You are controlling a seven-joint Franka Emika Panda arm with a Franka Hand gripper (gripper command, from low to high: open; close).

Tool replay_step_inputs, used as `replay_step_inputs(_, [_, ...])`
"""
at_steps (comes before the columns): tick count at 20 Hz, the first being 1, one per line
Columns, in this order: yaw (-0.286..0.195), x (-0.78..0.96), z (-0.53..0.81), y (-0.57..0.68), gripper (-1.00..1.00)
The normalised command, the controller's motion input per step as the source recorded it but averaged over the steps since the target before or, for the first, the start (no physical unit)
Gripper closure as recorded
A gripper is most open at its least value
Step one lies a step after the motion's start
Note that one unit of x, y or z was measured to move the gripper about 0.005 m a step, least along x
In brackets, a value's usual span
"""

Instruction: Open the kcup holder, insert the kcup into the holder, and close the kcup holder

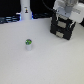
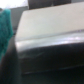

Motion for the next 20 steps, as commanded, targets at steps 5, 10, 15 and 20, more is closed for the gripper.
replay_step_inputs(5, [-0.011, 0.06, 0.0, -0.02, 1.0])
replay_step_inputs(10, [-0.056, 0.6, 0.12, -0.19, 1.0])
replay_step_inputs(15, [-0.08, 0.81, 0.18, -0.31, 1.0])
replay_step_inputs(20, [-0.095, 0.92, 0.14, -0.4, 1.0])
